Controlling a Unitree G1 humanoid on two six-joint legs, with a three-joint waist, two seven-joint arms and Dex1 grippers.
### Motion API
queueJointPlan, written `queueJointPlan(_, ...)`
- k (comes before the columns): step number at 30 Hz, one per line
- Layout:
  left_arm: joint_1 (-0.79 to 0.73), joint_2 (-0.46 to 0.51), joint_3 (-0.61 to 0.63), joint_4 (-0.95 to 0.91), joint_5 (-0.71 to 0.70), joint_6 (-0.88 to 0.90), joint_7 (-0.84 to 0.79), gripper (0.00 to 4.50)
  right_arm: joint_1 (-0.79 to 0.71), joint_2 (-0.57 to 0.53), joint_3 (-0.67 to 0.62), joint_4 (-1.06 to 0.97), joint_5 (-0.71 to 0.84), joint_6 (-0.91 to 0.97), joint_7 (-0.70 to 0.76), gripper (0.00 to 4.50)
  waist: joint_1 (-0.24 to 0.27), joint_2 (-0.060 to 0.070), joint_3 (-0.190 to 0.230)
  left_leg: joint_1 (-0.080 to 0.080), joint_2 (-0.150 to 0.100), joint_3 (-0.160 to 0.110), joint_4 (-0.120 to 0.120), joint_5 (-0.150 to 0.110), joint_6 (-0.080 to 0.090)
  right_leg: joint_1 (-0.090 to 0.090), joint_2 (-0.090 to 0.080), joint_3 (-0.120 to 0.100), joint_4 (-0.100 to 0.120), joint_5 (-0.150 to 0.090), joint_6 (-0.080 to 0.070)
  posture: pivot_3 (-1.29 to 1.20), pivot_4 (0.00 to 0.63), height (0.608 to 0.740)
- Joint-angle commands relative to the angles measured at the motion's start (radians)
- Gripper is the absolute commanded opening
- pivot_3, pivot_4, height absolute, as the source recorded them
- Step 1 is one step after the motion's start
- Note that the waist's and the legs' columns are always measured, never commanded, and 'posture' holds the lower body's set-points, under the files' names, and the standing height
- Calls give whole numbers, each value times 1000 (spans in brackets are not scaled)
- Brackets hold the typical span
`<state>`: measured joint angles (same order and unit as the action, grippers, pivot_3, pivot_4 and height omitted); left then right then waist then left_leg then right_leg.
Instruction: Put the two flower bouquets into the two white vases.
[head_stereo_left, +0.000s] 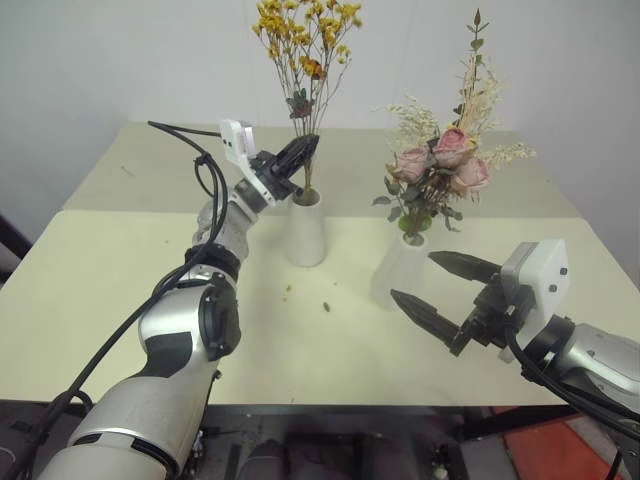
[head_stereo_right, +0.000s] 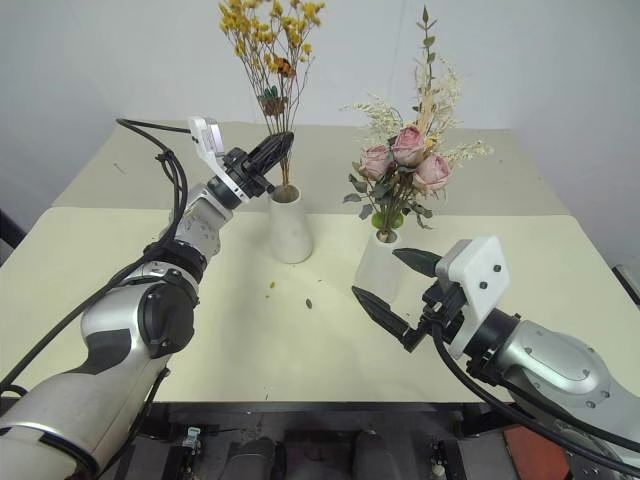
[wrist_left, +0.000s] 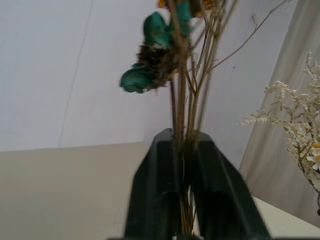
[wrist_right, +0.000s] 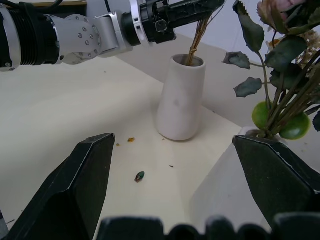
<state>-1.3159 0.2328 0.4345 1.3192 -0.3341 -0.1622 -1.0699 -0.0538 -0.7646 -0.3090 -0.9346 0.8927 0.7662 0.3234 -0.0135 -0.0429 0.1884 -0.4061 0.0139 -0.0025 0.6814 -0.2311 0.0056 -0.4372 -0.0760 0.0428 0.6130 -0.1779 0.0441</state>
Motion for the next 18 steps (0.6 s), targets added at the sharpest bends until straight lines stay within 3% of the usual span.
queueJointPlan(1, 5, 9, -3, -20, 0, -15, -50, 1956, 4, -1, -11, -34, -15, -39, -1, 4500, 0, 0, 0, 0, 0, 0, 0, 0, 0, 0, 0, 0, 0, 0, 0, 0, 150, 740)
queueJointPlan(9, 42, 36, -23, -47, 1, -22, -174, 4468, 1, 1, 0, -19, -28, -50, 17, 4500, 0, 0, 0, 0, 0, 0, 0, 0, 0, 0, 0, 0, 0, 0, -1, 0, 150, 740)
queueJointPlan(18, 117, 100, -41, -107, 0, -20, -300, 4468, -3, 6, 36, 9, -74, -72, 54, 4500, -1, 0, 0, 0, 0, 0, 0, 0, 0, 0, 0, 0, 1, 0, -1, 0, 150, 740)
